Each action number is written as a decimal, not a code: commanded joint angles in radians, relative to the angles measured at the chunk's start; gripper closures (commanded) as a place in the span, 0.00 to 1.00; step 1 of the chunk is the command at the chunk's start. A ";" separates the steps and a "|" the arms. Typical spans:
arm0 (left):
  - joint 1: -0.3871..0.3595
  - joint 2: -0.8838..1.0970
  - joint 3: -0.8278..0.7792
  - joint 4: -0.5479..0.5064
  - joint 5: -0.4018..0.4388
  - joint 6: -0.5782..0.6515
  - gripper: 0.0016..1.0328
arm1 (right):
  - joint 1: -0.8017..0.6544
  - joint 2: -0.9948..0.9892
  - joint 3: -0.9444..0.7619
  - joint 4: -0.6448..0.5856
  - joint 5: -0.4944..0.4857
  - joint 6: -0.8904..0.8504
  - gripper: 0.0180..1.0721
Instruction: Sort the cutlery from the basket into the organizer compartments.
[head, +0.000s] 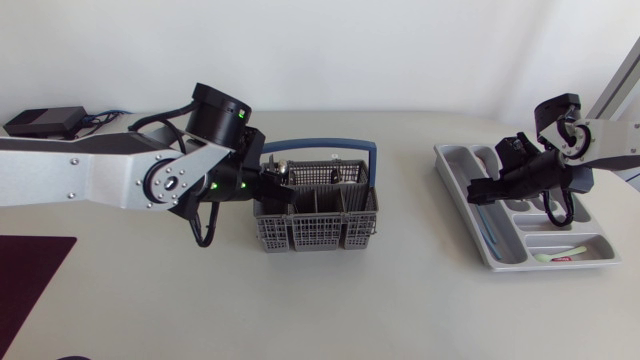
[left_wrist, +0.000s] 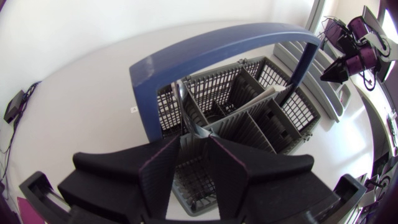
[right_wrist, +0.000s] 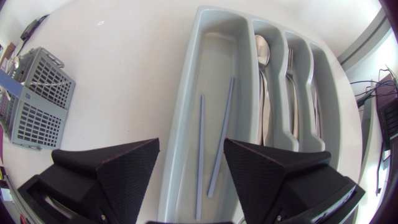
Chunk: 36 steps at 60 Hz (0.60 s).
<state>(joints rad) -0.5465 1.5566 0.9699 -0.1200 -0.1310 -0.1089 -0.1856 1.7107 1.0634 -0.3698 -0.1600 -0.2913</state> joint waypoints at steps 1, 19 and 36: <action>-0.006 0.031 0.027 0.022 -0.018 -0.041 0.67 | -0.008 -0.034 -0.037 0.008 -0.006 0.012 0.28; -0.012 0.063 0.032 0.091 -0.058 -0.081 0.67 | -0.008 -0.068 -0.069 0.025 -0.021 0.007 0.28; -0.049 0.109 0.024 0.172 -0.151 -0.081 0.68 | -0.009 -0.082 -0.106 0.051 -0.029 -0.003 0.28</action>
<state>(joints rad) -0.5827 1.6379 0.9730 0.0292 -0.2611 -0.1642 -0.1856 1.6543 0.9890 -0.3321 -0.1833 -0.2920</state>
